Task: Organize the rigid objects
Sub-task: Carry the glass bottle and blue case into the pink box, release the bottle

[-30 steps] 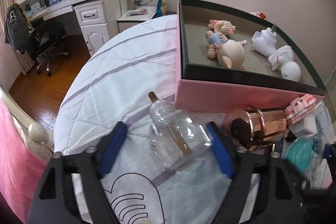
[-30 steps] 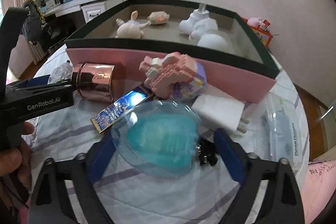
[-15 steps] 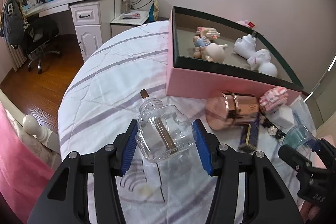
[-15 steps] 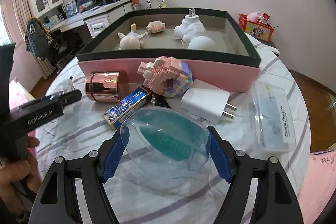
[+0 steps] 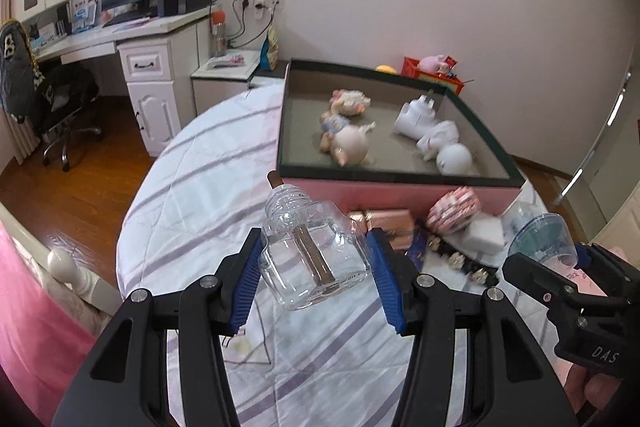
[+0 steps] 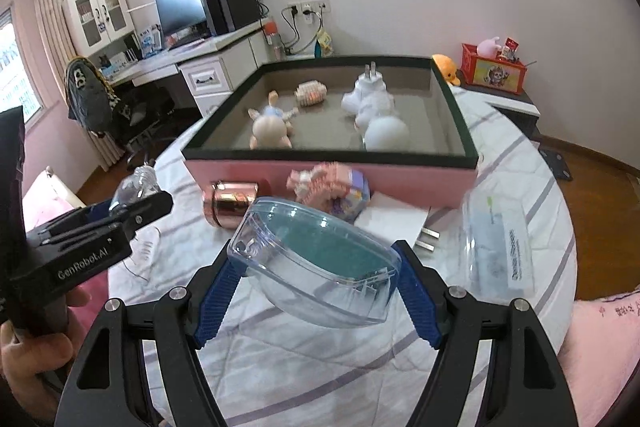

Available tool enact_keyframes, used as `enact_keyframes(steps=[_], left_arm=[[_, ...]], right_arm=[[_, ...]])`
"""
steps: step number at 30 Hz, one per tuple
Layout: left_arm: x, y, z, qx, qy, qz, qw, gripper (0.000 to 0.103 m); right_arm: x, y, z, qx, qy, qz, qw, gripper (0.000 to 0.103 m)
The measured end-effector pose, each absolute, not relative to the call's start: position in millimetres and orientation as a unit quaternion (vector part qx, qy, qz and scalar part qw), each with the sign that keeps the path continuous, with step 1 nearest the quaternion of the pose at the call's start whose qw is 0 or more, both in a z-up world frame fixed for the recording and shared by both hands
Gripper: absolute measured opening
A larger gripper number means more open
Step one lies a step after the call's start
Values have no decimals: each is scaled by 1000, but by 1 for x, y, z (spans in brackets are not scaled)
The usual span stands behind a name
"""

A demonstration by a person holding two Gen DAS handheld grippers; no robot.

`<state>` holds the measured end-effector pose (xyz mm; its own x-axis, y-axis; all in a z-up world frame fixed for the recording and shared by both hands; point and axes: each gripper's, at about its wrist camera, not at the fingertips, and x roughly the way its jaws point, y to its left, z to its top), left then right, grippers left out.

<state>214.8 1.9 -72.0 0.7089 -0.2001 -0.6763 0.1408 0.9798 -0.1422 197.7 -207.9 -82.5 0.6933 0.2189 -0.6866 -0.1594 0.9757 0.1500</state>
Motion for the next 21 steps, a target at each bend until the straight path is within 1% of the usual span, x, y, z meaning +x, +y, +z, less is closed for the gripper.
enact_keyframes(steps=[6,12,16,21], left_arm=[[233,-14,-44,-24,341,-112,933,53],[268,-42,-22,7,323,-129,938,53],[301,-62,-22,8,328,-142,934,53],[347,-84,-32,15,345,-149,927,53]], right_arm=[[215,-215,-57,32,353,106,929,76],[257,-231,-40,33,342,104,933,76],[294,-243,-38,32,345,93,934,76],[344,-262,-49,39,362,69,929,76]])
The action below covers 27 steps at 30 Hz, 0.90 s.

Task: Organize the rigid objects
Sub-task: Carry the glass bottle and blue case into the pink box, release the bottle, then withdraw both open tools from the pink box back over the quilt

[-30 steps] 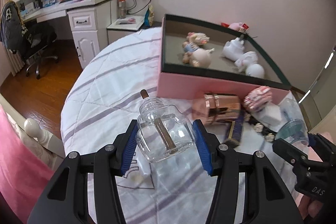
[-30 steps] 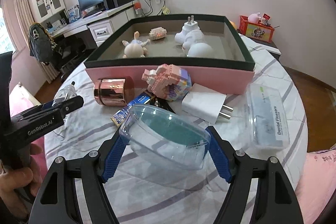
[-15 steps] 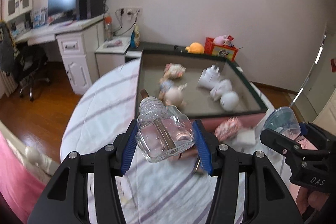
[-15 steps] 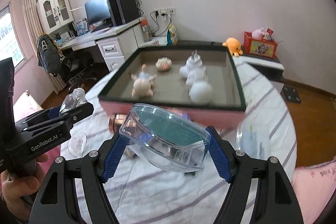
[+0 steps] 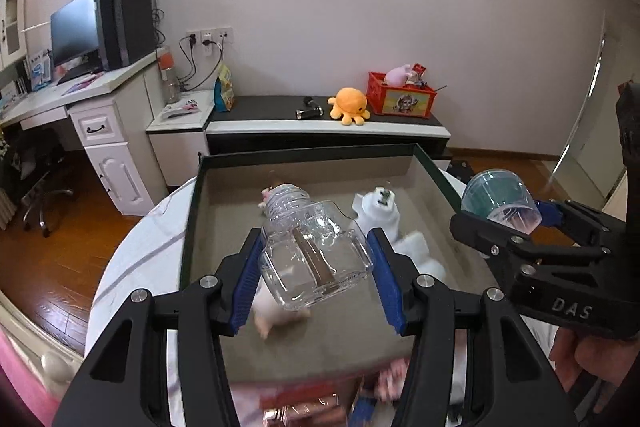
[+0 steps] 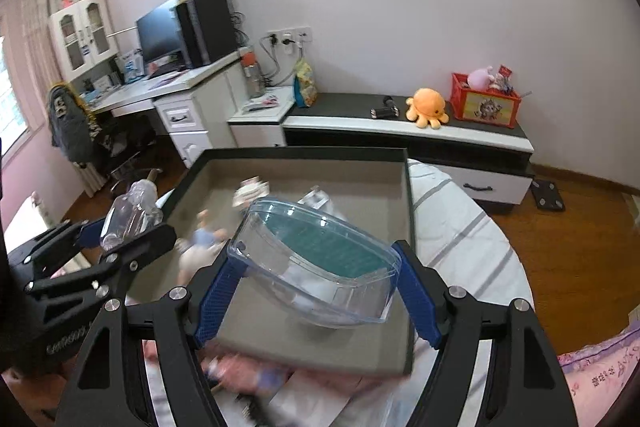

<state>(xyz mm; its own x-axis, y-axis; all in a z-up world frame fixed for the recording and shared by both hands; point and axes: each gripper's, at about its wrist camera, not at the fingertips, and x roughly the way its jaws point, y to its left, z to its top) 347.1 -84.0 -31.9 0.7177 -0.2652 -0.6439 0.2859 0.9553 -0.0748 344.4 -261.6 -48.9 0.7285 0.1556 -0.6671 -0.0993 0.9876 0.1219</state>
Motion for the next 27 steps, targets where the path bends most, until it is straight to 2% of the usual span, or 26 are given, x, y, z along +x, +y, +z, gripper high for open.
enact_keyframes(steps=[5,12,15,17,18,19,21,27], left_arm=[[385,-99,-52,14,377,-146,915,53],[400,-108,-75,23,414,-148,898,54],[397,-105,-75,31,416,-133,899,65],[392,-99,-71,31,407,-120,905,97],[386,-94,-66,24,396,-117,910,103],[381,-89,-62,19,386,-117,915,103],[370,-81,-54,11,374,-118,920,103],[334,-54,-32,-6,343,-101,934,103]], right_arm=[[381,-277,-70,56,390,60,917,76],[398,-280,-84,51,410,49,909,77],[400,-276,-82,42,415,49,908,81],[399,-274,-83,30,418,39,907,82],[399,-273,-83,28,420,39,906,85],[398,-273,-84,32,422,43,905,87],[393,-273,-83,42,423,42,904,103],[363,-273,-69,78,393,47,915,103]])
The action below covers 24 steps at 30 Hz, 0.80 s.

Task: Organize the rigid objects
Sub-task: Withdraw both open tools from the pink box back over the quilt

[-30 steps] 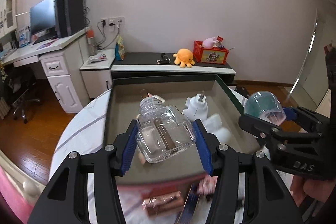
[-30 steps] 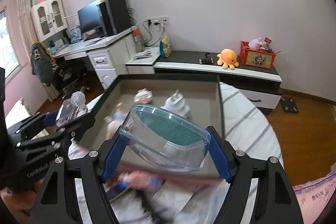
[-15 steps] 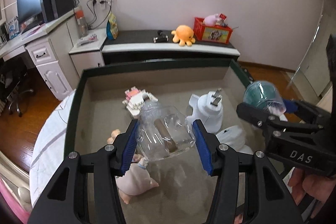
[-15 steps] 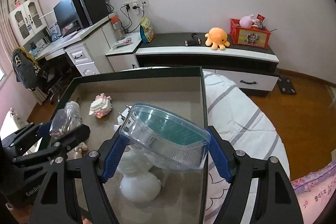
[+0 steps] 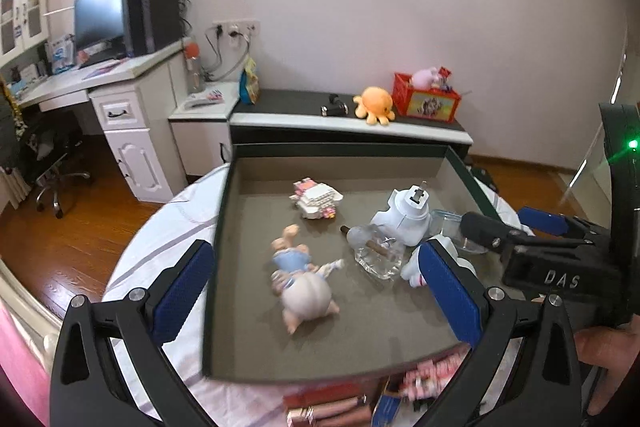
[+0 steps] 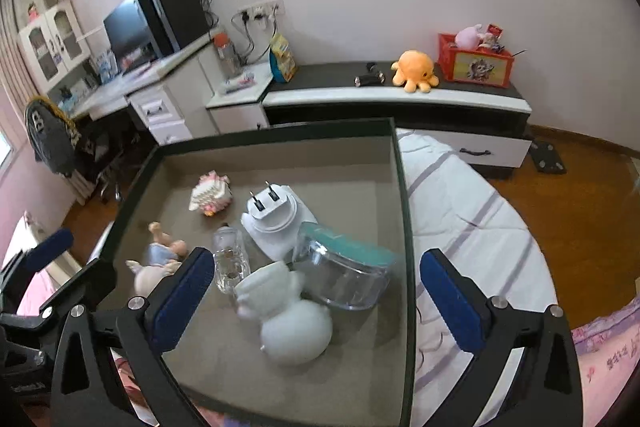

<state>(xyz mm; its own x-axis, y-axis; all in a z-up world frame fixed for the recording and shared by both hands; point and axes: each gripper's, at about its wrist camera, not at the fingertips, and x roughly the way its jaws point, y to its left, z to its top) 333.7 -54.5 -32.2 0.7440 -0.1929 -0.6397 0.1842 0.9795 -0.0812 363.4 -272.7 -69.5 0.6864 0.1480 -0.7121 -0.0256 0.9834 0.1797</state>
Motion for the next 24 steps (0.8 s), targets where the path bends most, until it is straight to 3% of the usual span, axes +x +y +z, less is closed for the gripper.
enact_keyframes(steps=[15,24], left_arm=[[218,-20,-2,-22,297,-70,952,103],[154,-13,2,-28,277,-61,959,103]], right_arm=[[221,-242,0,58,279,30,958,103],[140,-234,8,62,244,32,967,103]])
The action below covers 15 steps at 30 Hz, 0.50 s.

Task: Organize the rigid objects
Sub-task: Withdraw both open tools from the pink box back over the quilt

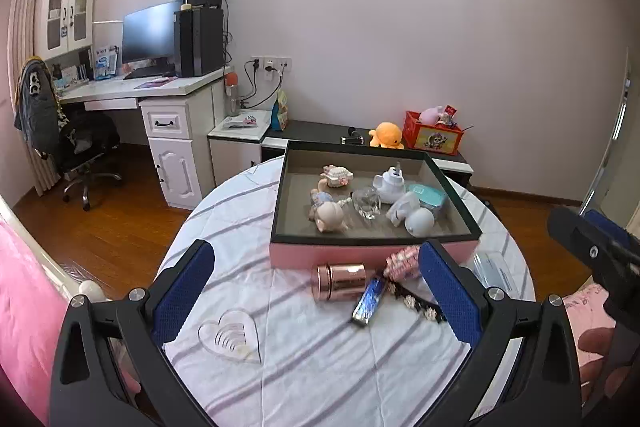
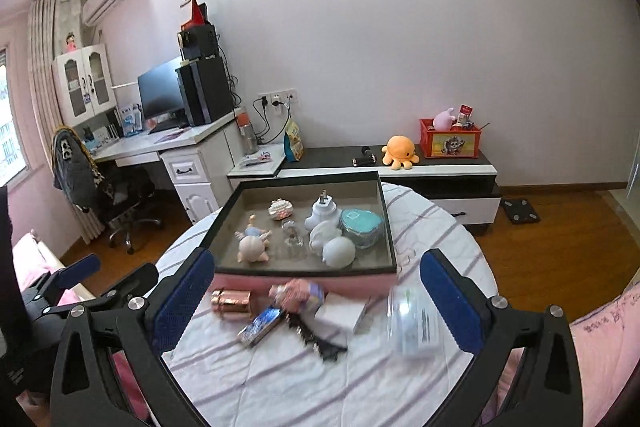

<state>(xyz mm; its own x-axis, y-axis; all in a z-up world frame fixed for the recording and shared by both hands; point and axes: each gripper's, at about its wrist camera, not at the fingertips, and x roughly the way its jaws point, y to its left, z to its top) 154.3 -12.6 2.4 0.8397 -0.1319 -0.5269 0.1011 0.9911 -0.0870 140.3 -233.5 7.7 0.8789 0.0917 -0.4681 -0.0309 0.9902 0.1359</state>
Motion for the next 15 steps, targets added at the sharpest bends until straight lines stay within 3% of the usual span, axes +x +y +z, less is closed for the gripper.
enact_keyframes(steps=[15], left_arm=[[101,-16,-2,-12,273,-57,960,103]], right_arm=[[81,-240,-5,65,247,12,967,103]])
